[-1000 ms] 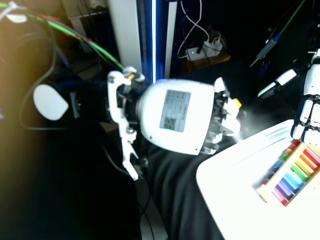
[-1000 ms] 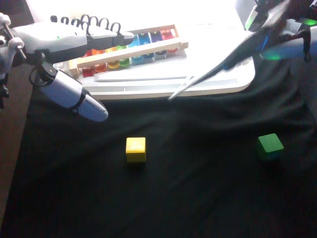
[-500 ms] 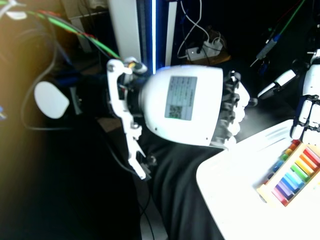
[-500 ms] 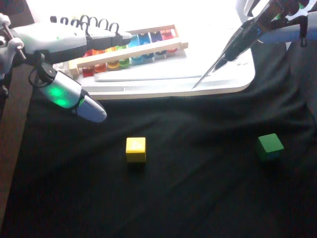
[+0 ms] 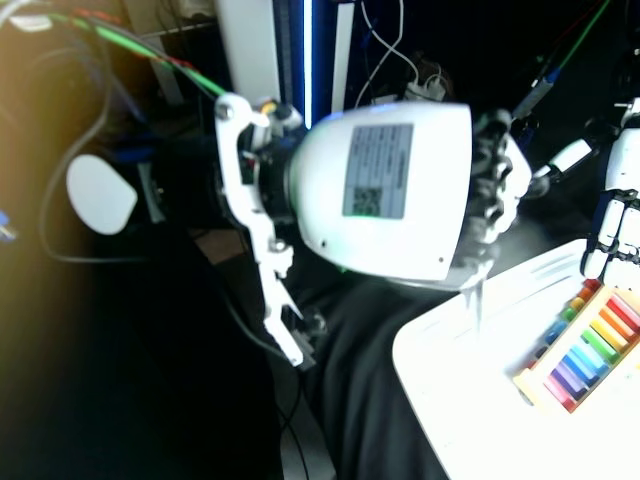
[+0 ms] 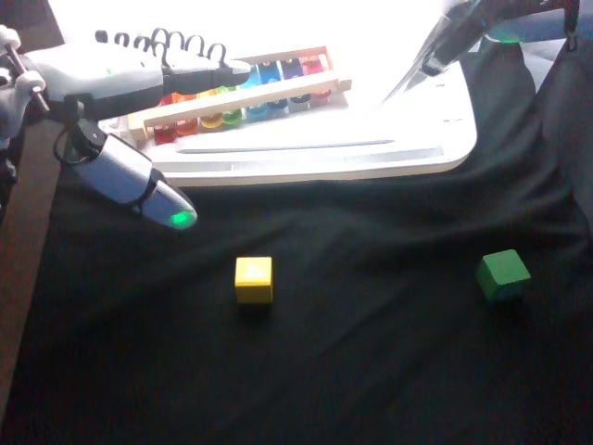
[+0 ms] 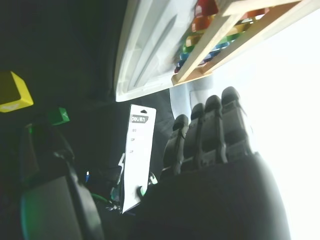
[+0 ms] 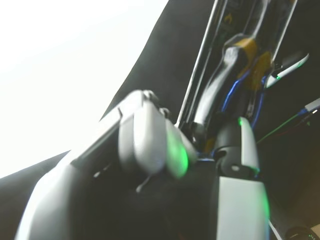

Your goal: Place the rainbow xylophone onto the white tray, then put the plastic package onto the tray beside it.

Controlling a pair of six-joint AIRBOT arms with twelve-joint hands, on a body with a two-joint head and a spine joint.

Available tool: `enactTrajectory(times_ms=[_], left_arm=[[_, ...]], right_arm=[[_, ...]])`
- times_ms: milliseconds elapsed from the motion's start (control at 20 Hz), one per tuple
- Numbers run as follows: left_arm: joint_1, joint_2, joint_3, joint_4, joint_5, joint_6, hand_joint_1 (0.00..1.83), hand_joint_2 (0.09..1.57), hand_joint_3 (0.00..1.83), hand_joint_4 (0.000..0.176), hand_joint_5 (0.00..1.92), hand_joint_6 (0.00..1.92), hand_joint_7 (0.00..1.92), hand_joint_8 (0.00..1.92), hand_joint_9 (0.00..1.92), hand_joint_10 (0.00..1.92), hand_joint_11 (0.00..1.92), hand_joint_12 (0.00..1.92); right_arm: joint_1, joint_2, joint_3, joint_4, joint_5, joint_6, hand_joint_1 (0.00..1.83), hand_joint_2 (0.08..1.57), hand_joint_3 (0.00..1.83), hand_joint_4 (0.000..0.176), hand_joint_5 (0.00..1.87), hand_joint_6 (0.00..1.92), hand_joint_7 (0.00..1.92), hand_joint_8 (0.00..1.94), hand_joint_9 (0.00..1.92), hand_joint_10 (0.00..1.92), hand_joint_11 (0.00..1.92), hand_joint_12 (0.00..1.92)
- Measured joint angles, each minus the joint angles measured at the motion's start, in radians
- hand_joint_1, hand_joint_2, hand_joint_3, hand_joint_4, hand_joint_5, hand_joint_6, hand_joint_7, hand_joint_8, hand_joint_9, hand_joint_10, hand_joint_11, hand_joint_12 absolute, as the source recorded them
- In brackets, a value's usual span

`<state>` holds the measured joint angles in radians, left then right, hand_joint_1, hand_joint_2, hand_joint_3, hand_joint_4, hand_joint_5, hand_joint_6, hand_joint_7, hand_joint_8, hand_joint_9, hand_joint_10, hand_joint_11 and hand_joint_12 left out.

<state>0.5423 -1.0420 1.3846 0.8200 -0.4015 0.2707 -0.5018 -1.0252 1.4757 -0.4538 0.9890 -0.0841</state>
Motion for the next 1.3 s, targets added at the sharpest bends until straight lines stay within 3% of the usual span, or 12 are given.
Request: enactTrajectory(times_ms=[250, 300, 500, 550, 600, 650, 750, 900, 1050, 1150, 1250, 1300], left_arm=[[0.007, 0.0, -0.002, -0.002, -0.006, 0.0, 0.8, 0.82, 0.01, 0.006, 0.0, 0.0, 0.04, 0.01, 0.04, 0.01, 0.07, 0.03], [0.01, 0.002, -0.002, -0.007, -0.008, 0.0, 0.81, 0.82, 0.0, 0.024, 0.0, 0.0, 0.03, 0.0, 0.02, 0.0, 0.05, 0.02], [0.013, 0.004, -0.002, -0.006, -0.008, 0.0, 0.76, 0.84, 0.01, 0.029, 0.0, 0.0, 0.01, 0.0, 0.0, 0.0, 0.03, 0.02], [0.014, 0.004, -0.002, -0.01, -0.008, 0.0, 0.75, 0.84, 0.01, 0.024, 0.0, 0.0, 0.02, 0.0, 0.0, 0.0, 0.02, 0.02], [0.016, 0.004, -0.002, -0.011, -0.008, 0.0, 0.75, 0.85, 0.01, 0.0, 0.0, 0.0, 0.0, 0.0, 0.0, 0.0, 0.02, 0.01], [0.016, 0.004, -0.002, -0.013, -0.008, 0.0, 0.78, 0.85, 0.01, 0.011, 0.0, 0.0, 0.0, 0.0, 0.0, 0.0, 0.0, 0.0], [0.017, 0.004, -0.004, -0.013, -0.007, 0.0, 0.8, 0.84, 0.0, 0.026, 0.0, 0.0, 0.0, 0.0, 0.0, 0.0, 0.0, 0.0], [0.021, 0.004, -0.004, -0.017, -0.009, 0.0, 0.81, 0.83, 0.0, 0.022, 0.0, 0.0, 0.0, 0.0, 0.0, 0.0, 0.0, 0.0], [0.022, 0.004, -0.004, -0.019, -0.009, 0.0, 0.77, 0.82, 0.0, 0.073, 0.0, 0.0, 0.03, 0.01, 0.0, 0.0, 0.0, 0.0], [0.022, 0.004, -0.004, -0.019, -0.008, 0.0, 0.79, 0.82, 0.0, 0.074, 0.0, 0.0, 0.02, 0.0, 0.0, 0.0, 0.0, 0.0], [0.022, 0.004, -0.004, -0.019, -0.009, 0.0, 0.82, 0.84, 0.0, 0.044, 0.0, 0.0, 0.03, 0.01, 0.0, 0.0, 0.0, 0.0], [0.022, 0.004, -0.004, -0.019, -0.01, 0.0, 0.85, 0.83, 0.0, 0.049, 0.0, 0.0, 0.03, 0.01, 0.0, 0.0, 0.0, 0.0]], right_arm=[[-0.004, -0.029, 0.002, -0.01, -0.04, 0.0, 1.24, 0.96, 0.0, 0.0, 1.41, 0.2, 1.48, 1.94, 1.67, 1.92, 1.71, 1.92], [-0.007, -0.029, 0.003, -0.008, -0.047, 0.0, 1.24, 0.96, 0.0, 0.0, 1.44, 0.13, 1.43, 1.94, 1.62, 1.92, 1.66, 1.92], [-0.013, -0.03, 0.013, 0.001, -0.068, 0.0, 1.24, 0.96, 0.0, 0.0, 1.46, 0.09, 1.39, 1.94, 1.56, 1.92, 1.61, 1.92], [-0.015, -0.035, 0.018, -0.005, -0.087, 0.0, 1.24, 0.96, 0.0, 0.0, 1.46, 0.09, 1.3, 1.86, 1.45, 1.92, 1.49, 1.92], [-0.015, -0.037, 0.021, -0.007, -0.089, 0.0, 1.24, 0.96, 0.0, 0.0, 1.46, 0.09, 1.2, 1.66, 1.3, 1.81, 1.32, 1.92], [-0.023, -0.043, 0.025, -0.002, -0.099, 0.0, 1.24, 0.96, 0.0, 0.0, 1.46, 0.1, 1.21, 1.53, 1.3, 1.71, 1.28, 1.89], [-0.03, -0.053, 0.034, -0.008, -0.112, -0.001, 1.24, 0.96, 0.0, 0.0, 1.45, 0.11, 1.28, 1.6, 1.41, 1.77, 1.39, 1.92], [-0.03, -0.047, 0.039, -0.007, -0.114, 0.0, 1.24, 0.96, 0.0, 0.0, 1.46, 0.09, 1.31, 1.91, 1.46, 1.92, 1.49, 1.92], [-0.029, -0.049, 0.067, 0.003, -0.125, 0.0, 1.24, 0.96, 0.0, 0.0, 1.46, 0.09, 1.43, 1.94, 1.63, 1.92, 1.66, 1.92], [-0.023, -0.05, 0.075, 0.004, -0.129, 0.0, 1.24, 0.96, 0.0, 0.0, 1.46, 0.09, 1.5, 1.94, 1.69, 1.92, 1.72, 1.92], [-0.006, -0.05, 0.079, 0.002, -0.129, 0.0, 1.24, 0.96, 0.0, 0.0, 1.46, 0.09, 1.45, 1.94, 1.63, 1.92, 1.67, 1.92], [-0.003, -0.051, 0.085, 0.005, -0.122, 0.001, 1.24, 0.96, 0.0, 0.0, 1.46, 0.09, 1.37, 1.88, 1.53, 1.92, 1.56, 1.92]])
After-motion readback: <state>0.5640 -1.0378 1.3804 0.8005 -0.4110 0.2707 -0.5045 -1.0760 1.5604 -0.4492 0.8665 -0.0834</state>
